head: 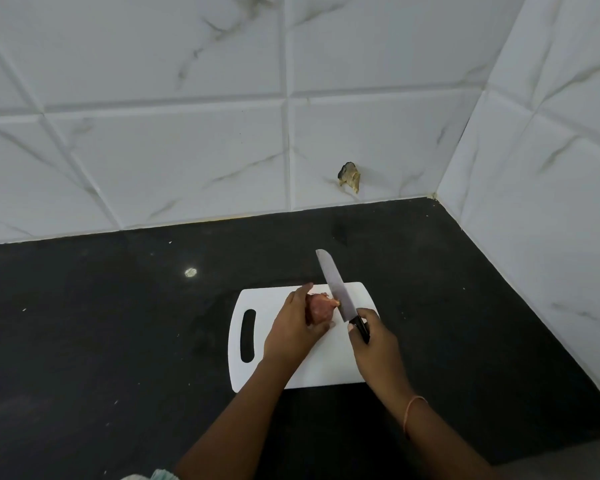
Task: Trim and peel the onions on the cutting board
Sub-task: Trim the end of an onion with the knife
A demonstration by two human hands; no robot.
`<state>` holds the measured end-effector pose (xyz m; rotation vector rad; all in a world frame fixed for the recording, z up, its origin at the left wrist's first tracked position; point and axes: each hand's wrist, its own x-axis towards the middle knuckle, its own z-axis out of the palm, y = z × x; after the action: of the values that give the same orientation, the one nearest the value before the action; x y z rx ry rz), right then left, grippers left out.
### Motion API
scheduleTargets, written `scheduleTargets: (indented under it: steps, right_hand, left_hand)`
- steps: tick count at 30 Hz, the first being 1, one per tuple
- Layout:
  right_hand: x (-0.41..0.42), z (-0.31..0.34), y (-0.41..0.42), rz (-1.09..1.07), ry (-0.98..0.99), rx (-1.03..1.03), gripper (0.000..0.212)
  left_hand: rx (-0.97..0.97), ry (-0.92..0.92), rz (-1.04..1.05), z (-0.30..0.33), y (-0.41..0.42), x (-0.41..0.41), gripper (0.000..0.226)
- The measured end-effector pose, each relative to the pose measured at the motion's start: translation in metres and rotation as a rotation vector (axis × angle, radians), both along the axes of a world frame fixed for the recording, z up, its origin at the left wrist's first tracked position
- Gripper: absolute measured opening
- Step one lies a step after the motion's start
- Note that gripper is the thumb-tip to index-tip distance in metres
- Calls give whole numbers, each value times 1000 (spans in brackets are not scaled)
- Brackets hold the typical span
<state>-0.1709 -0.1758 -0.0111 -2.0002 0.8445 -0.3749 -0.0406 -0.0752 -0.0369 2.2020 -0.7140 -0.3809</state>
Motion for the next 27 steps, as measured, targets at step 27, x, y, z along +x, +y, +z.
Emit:
scheduleTargets:
  steps: [27]
  right_hand:
    - [-7,-25,-6,90,352,-431,39]
  left_hand:
    - [79,-141,72,1,-3,-5,47]
